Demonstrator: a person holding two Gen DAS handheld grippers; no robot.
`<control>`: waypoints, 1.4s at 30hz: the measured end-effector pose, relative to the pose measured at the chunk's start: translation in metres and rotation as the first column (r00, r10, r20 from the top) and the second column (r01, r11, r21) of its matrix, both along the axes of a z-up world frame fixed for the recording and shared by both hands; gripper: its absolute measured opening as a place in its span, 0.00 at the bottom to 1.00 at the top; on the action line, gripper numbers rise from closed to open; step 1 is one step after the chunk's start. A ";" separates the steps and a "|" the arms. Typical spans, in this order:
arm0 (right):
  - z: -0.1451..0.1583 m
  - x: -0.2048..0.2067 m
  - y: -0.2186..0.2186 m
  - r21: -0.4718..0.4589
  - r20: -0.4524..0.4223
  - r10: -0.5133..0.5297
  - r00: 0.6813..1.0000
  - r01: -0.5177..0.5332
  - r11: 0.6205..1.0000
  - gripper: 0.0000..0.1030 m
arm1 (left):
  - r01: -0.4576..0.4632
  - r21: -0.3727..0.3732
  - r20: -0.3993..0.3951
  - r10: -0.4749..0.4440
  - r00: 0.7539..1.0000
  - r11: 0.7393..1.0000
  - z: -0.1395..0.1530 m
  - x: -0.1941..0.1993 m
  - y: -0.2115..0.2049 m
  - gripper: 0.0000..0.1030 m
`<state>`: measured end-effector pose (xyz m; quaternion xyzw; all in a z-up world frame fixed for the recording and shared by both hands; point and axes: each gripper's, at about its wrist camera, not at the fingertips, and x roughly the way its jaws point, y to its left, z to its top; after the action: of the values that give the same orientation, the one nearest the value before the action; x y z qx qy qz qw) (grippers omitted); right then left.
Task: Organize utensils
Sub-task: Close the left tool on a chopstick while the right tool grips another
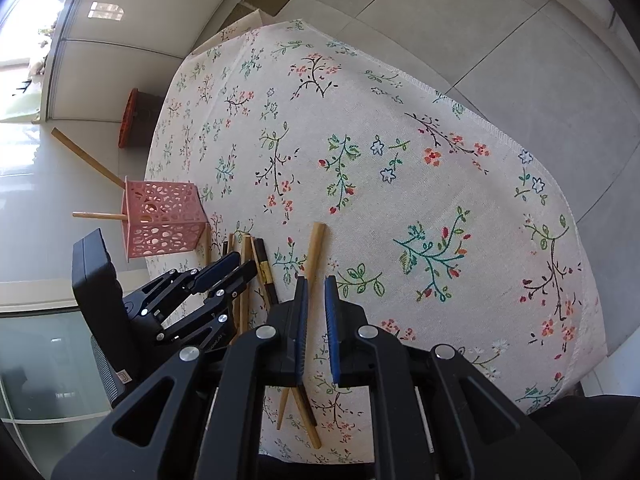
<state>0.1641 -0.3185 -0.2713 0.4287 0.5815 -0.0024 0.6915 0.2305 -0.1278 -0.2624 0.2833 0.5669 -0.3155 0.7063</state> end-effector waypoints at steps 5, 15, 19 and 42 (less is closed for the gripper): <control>0.001 0.001 -0.001 -0.003 0.005 -0.004 1.000 0.004 1.000 0.10 | -0.011 -0.029 0.028 0.012 1.000 1.000 0.017 -0.001 0.006 0.19; -0.010 0.008 0.004 0.018 -0.056 0.011 0.998 -0.010 1.000 0.16 | 0.047 0.000 -0.019 -0.047 0.999 0.999 0.012 -0.022 0.012 0.21; -0.020 0.020 0.014 -0.005 -0.124 0.006 0.992 -0.007 1.000 0.32 | 0.001 -0.047 0.001 -0.001 1.000 0.999 0.027 -0.015 0.029 0.21; -0.026 0.027 0.010 -0.191 -0.169 -0.002 0.986 -0.031 0.981 0.08 | 0.033 -0.047 -0.053 -0.036 0.998 0.998 0.018 -0.033 0.029 0.21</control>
<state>0.1907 -0.3081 -0.2968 0.3537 0.6378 -0.0897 0.6782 0.1971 -0.0987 -0.2446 0.2682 0.5734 -0.3481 0.6915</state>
